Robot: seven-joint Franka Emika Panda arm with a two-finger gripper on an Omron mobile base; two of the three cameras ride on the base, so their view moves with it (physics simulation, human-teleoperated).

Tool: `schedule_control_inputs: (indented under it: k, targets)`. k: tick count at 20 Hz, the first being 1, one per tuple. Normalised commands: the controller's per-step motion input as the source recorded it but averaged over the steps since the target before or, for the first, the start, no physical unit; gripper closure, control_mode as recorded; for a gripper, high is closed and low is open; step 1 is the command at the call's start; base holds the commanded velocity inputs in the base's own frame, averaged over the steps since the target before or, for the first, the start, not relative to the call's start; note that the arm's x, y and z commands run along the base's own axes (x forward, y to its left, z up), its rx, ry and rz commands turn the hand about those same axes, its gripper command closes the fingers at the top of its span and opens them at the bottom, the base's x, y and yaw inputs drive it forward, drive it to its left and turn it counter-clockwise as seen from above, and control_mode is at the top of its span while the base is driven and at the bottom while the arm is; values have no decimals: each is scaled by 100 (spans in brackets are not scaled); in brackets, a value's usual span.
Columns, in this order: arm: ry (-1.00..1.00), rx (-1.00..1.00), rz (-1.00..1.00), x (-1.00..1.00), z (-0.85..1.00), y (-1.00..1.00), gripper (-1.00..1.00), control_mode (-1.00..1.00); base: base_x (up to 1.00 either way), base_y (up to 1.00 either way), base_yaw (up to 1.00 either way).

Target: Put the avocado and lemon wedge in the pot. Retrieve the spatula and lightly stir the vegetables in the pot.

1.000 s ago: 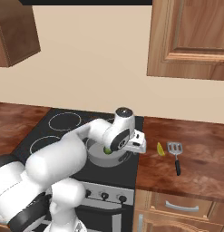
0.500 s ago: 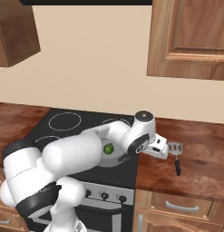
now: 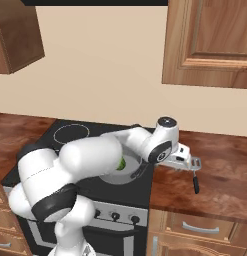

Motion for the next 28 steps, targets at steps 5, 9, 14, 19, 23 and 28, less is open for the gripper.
schedule_control_inputs:
  k: [5, 9, 14, 19, 23, 28]
  targets:
    - [4, 1, 7, 46, -3, -20, -100, -100, 0, 0, 0]
    - [0, 4, 0, 48, -12, 0, -100, -100, 0, 0, 0]
    - [0, 8, 0, 54, -17, -1, -100, -100, 0, 0, 0]
    - [0, 7, 0, 31, -4, -2, -100, -100, 0, 0, 0]
    - [0, 9, 2, 3, 0, -10, -100, -100, 0, 0, 0]
    - [0, 7, 4, 0, 0, -1, -100, -100, 0, 0, 0]
